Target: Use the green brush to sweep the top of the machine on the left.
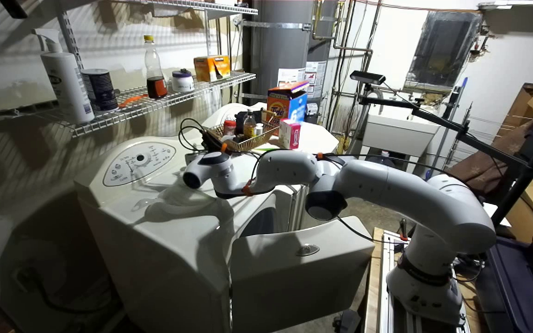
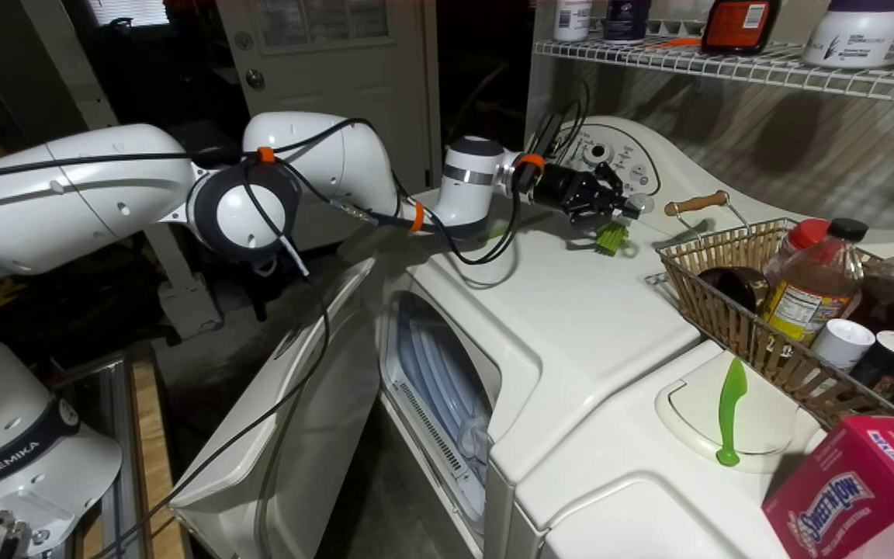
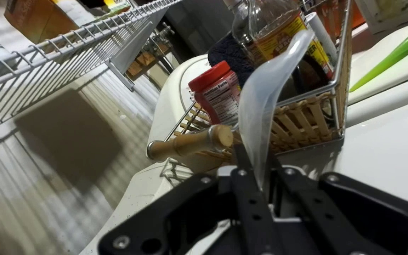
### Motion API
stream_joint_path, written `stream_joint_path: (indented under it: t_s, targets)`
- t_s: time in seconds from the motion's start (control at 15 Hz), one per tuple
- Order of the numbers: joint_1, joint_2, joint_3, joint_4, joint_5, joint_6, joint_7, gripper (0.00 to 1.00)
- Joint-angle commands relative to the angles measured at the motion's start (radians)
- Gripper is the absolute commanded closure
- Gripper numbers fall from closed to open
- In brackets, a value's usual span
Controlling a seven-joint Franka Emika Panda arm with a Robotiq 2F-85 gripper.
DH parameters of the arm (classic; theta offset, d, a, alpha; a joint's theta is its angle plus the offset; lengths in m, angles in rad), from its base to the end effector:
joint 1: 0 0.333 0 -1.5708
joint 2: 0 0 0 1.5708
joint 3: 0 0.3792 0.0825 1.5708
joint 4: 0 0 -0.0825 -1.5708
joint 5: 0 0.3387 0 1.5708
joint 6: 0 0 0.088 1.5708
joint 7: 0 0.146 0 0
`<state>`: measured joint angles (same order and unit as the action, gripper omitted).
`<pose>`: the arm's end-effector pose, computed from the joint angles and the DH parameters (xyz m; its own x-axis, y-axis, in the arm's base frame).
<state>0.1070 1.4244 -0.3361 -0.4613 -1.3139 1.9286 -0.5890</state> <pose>0.8606 -0.0854 0.2602 0.5919 0.2124 -0.7775 0.7416 0.2345 0.6285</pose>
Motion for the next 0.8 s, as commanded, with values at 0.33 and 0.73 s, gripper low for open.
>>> stream_joint_path:
  t_s: [0.33,0.73]
  targets:
    - [-0.001,-0.063,0.122,-0.026,0.166,-0.047,-0.257,0.97]
    - [0.018,-0.077,0.160,-0.022,0.293,-0.200,-0.331,0.97]
